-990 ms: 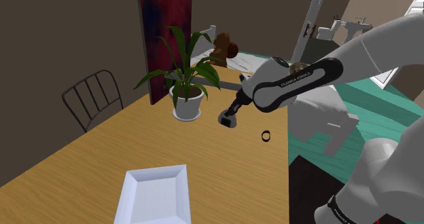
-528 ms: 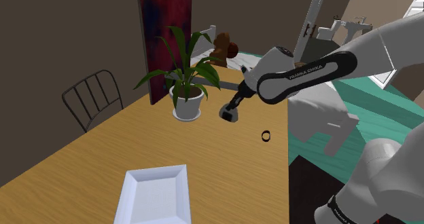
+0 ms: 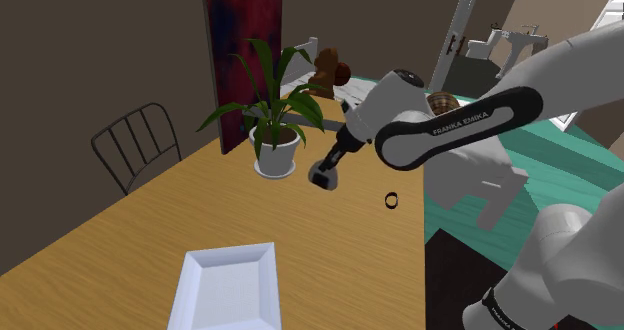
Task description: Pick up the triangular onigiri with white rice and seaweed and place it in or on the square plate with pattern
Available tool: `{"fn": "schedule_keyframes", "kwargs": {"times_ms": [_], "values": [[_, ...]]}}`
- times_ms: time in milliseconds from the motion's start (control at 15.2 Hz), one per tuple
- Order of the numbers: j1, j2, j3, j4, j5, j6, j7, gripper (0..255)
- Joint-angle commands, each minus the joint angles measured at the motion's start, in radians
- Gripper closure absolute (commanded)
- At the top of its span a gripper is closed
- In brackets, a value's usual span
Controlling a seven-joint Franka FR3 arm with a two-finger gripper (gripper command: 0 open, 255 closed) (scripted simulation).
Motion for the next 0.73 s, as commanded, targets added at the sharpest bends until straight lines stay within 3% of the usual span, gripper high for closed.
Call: {"fn": "schedule_keyframes", "kwargs": {"times_ms": [0,660], "values": [[-0.003,-0.001,0.049,0.01,-0.035,-0.012,0.081,255],[-0.001,0.062,0.29,0.122,-0.224,-0.083,0.48,255]]}}
